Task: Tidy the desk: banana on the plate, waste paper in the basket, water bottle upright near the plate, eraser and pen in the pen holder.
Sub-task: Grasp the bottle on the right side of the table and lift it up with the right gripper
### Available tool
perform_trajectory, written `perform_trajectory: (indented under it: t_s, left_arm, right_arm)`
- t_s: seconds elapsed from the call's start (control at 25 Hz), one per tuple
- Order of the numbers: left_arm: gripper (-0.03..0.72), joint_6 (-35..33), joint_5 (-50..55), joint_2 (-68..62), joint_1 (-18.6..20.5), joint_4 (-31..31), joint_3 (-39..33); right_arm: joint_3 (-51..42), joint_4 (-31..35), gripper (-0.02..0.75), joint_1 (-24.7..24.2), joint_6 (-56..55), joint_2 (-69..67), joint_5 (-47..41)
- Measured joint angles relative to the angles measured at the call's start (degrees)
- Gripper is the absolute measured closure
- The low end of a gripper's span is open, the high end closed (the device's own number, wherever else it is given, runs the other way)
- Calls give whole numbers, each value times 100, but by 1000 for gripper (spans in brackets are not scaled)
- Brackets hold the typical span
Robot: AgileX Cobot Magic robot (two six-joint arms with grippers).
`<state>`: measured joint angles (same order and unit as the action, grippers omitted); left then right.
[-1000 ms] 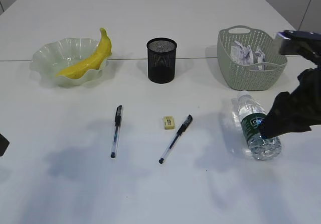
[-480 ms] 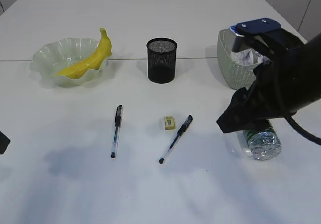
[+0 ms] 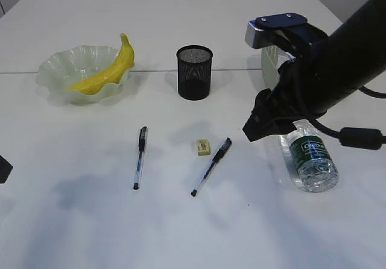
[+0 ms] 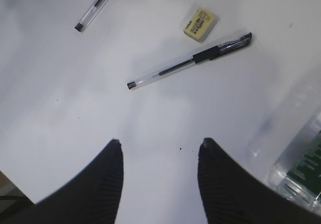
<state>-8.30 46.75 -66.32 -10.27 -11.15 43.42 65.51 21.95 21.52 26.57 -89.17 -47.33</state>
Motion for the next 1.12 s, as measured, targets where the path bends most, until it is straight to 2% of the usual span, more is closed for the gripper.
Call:
perform_trajectory:
  t_s: [0.16, 0.4, 0.52, 0.8, 0.96, 1.12]
  left_arm:
    - [253, -12, -4, 0, 0, 0, 0]
    - [253, -12, -50, 0, 0, 0, 0]
    - [253, -12, -59, 0, 0, 0, 0]
    - [253, -12, -59, 0, 0, 0, 0]
    - [253, -12, -59, 0, 0, 0, 0]
    - [253, -12, -59, 0, 0, 0, 0]
  right_arm:
    - [144, -139, 373, 76, -93, -167, -14]
    - [427, -794, 373, 499, -692, -372, 9]
    - [505, -1052, 373, 532, -1054, -489, 9]
    - [505, -3038, 373, 532, -2835, -491, -24]
    - [505, -3402, 338, 218, -3340, -502, -24]
    - [518, -3291, 308, -479, -3329, -606, -13]
